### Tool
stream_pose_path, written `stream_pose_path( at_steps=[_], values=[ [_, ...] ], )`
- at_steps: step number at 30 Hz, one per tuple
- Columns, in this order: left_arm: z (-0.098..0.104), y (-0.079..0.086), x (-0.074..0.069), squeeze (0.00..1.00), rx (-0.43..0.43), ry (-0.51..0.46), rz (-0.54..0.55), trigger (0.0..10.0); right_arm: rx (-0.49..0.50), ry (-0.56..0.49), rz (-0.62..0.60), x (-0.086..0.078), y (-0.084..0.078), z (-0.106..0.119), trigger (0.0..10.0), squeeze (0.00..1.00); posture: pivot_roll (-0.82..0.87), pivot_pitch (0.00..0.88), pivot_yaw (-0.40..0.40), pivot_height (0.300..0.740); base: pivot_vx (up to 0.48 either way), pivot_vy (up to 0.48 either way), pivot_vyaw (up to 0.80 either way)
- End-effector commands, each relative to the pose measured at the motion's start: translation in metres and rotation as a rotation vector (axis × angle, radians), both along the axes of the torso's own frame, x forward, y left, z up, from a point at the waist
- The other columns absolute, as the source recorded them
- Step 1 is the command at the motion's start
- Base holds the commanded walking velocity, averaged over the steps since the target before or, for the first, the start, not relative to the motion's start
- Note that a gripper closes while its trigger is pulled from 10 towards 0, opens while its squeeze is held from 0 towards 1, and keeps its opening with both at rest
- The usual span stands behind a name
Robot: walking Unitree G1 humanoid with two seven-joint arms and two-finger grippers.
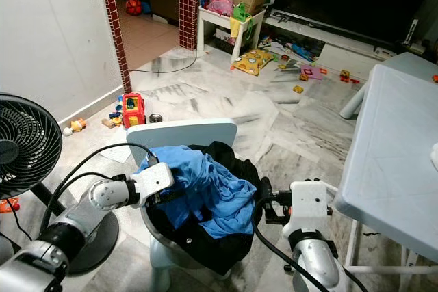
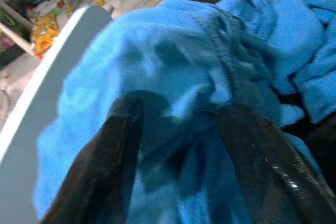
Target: Hang hanger
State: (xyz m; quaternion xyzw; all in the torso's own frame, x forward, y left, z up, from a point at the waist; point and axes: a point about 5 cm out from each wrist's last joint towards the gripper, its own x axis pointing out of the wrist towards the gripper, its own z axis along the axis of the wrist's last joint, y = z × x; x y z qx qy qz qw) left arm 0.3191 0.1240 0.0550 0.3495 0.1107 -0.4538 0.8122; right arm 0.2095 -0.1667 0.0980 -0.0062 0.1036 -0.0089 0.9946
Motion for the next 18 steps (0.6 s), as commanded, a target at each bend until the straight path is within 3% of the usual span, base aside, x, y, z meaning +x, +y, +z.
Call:
stream_pose_path(
  at_steps=[1, 9, 10, 11, 16, 18],
  values=[
    [0.001, -0.006, 0.003, 1.00, 0.030, -0.021, -0.019, 10.0, -0.008, -0.016, 0.002, 0.002, -0.002, 0.006, 10.0, 0.00, 0.02, 0.000, -0.097, 0.740, 0.000, 0.000, 0.00],
    [-0.004, -0.012, 0.005, 1.00, 0.079, -0.032, -0.003, 10.0, -0.013, -0.017, 0.008, 0.003, -0.003, 0.007, 10.0, 0.00, 0.02, 0.000, -0.103, 0.740, 0.000, 0.000, 0.00],
    [-0.007, -0.012, 0.004, 0.00, 0.088, -0.013, -0.002, 10.0, -0.014, -0.017, 0.009, 0.003, -0.003, 0.007, 10.0, 0.00, 0.01, 0.000, -0.103, 0.740, 0.000, 0.000, 0.00],
    [-0.010, -0.013, 0.004, 0.00, 0.098, 0.010, 0.004, 0.4, -0.013, -0.018, 0.009, 0.003, -0.003, 0.007, 10.0, 0.00, 0.01, 0.000, -0.102, 0.740, 0.000, 0.000, 0.00],
    [-0.011, -0.014, 0.006, 0.00, 0.090, 0.039, 0.043, 0.0, -0.005, -0.008, 0.026, 0.001, 0.000, 0.007, 10.0, 0.00, -0.01, 0.000, -0.097, 0.740, 0.000, 0.000, 0.00],
    [-0.010, -0.016, 0.007, 0.00, 0.105, 0.031, 0.043, 0.0, 0.024, 0.032, 0.114, -0.005, 0.008, 0.003, 10.0, 0.00, -0.02, 0.000, -0.094, 0.740, 0.000, 0.000, 0.00]
  ],
)
